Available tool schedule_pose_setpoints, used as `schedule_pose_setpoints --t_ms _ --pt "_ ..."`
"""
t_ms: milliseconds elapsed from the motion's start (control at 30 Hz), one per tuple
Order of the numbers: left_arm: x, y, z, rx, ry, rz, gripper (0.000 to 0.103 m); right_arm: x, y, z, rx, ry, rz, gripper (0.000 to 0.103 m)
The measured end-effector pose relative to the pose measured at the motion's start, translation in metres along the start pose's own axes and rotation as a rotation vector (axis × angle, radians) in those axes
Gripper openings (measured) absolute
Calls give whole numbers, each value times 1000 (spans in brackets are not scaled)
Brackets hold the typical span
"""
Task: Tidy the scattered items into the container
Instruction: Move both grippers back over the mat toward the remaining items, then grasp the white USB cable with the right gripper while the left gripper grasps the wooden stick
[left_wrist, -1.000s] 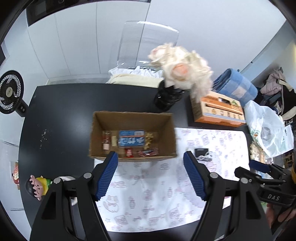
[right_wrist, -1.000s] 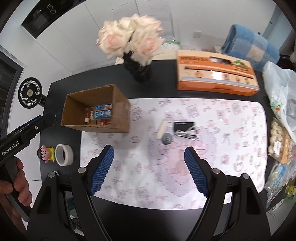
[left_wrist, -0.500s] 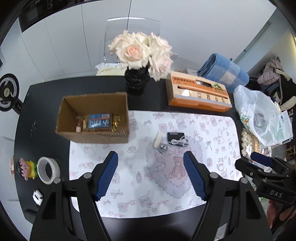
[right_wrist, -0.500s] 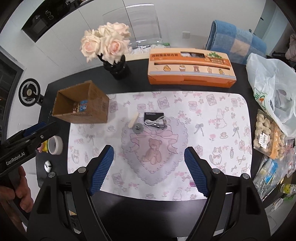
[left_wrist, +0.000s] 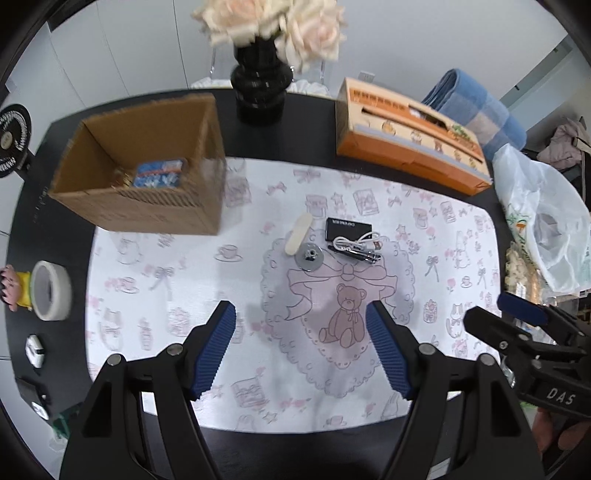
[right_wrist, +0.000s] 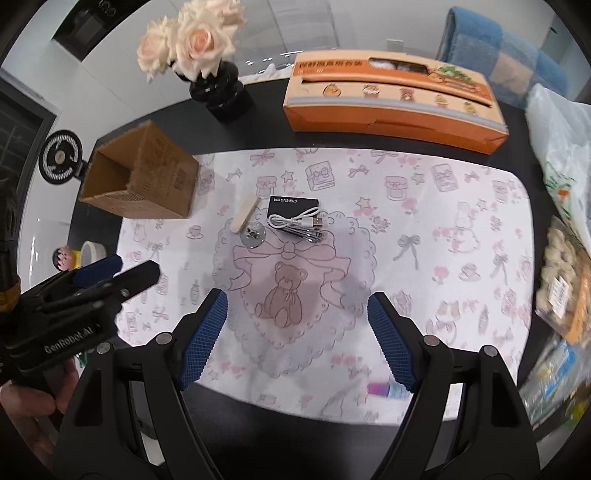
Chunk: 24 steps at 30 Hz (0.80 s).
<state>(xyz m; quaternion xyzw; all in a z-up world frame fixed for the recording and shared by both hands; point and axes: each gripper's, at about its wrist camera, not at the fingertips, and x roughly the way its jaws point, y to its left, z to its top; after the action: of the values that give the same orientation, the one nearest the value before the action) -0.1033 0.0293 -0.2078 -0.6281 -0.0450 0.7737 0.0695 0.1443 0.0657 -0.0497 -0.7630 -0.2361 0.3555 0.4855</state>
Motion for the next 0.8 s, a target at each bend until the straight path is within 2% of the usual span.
schedule_pose_setpoints --t_ms 67,100,167,300,433,500,567,700,800 --pt "19 -2 2 -5 10 -4 67 21 -3 4 -14 9 2 78" --pt "29 -2 3 -7 16 -9 65 31 -5 6 -46 -118 -13 77" --pt "48 -1 7 -11 31 -17 58 51 -9 14 -42 -115 -20 76" --pt "79 4 18 -17 48 -37 51 84 -13 30 -58 -97 -19 72" --pt "105 8 35 -7 52 -29 49 111 -15 46 -67 -90 -7 71" --pt "117 8 43 -2 65 -29 49 124 -15 53 -69 -84 1 65" --pt "127 7 51 7 76 -29 45 131 -15 58 -67 -76 8 61" --pt "144 -1 59 49 104 -14 42 144 -14 66 -62 -61 22 60" --pt "151 -4 62 51 123 -32 36 150 -17 70 -54 -56 39 60"
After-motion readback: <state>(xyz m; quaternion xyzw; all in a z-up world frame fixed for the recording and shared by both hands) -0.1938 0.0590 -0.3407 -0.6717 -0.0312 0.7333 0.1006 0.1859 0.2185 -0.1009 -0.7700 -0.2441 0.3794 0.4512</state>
